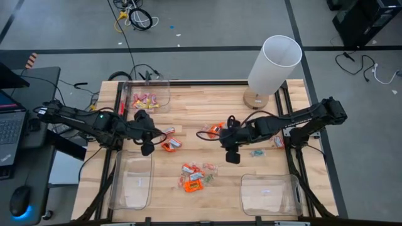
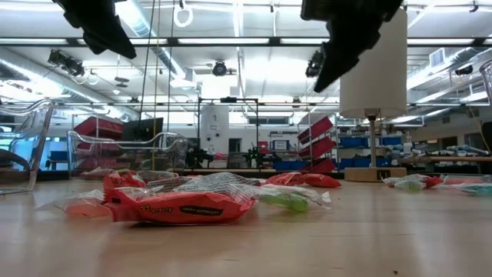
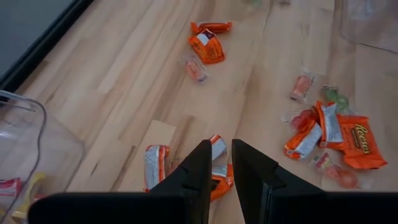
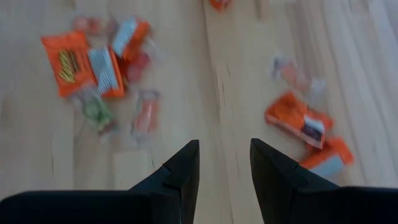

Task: Sort candy
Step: Put the chocolate into the bottom right transparent bin

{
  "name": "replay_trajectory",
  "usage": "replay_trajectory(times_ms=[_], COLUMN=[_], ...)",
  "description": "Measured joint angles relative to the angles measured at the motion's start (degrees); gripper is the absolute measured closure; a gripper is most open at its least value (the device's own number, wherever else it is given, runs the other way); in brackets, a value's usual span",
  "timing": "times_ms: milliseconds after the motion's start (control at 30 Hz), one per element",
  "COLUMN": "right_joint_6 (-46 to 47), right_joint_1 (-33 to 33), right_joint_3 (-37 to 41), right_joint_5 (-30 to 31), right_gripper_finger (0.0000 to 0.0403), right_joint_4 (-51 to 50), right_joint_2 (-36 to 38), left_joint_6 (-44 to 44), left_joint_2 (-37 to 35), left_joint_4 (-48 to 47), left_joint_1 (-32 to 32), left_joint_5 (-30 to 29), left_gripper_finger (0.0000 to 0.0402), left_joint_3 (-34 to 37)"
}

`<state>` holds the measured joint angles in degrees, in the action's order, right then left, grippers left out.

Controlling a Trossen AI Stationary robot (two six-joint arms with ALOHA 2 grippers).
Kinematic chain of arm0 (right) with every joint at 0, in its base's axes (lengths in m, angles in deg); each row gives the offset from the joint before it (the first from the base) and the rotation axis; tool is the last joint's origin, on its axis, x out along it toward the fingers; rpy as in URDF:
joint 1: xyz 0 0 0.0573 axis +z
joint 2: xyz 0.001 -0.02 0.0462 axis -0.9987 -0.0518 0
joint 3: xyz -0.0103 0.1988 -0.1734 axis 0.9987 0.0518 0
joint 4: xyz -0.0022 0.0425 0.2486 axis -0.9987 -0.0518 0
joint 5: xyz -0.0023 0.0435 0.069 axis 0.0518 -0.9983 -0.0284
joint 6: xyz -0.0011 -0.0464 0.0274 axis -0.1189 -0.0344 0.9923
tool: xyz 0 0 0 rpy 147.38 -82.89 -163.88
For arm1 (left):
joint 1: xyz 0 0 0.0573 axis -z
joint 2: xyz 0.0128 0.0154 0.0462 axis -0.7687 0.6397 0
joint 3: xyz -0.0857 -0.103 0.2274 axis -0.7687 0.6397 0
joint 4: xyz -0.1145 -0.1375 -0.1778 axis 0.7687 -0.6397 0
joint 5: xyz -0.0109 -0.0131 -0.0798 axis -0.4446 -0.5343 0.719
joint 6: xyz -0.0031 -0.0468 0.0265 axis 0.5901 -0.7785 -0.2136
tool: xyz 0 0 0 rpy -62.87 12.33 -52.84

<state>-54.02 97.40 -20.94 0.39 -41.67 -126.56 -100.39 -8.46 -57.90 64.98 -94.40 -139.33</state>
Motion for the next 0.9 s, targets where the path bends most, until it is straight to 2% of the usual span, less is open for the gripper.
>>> replay_trajectory(times_ms=[300,900], right_joint_6=[4.17,1.66], right_joint_1=[-0.79,-1.57], right_joint_3=[0.02,0.04], right_joint_5=[-0.09,0.89], right_gripper_finger=[0.0275,0.0275], right_joint_4=[-6.31,-6.74], right_joint_2=[0.00,0.00], left_joint_6=[3.24,3.31], left_joint_2=[0.00,0.00], left_joint_4=[-0.10,-0.27], left_joint_1=[0.00,0.00], left_joint_5=[-0.71,-1.29], left_gripper_finger=[0.0335,0.0335], left_joint_3=[0.00,0.00])
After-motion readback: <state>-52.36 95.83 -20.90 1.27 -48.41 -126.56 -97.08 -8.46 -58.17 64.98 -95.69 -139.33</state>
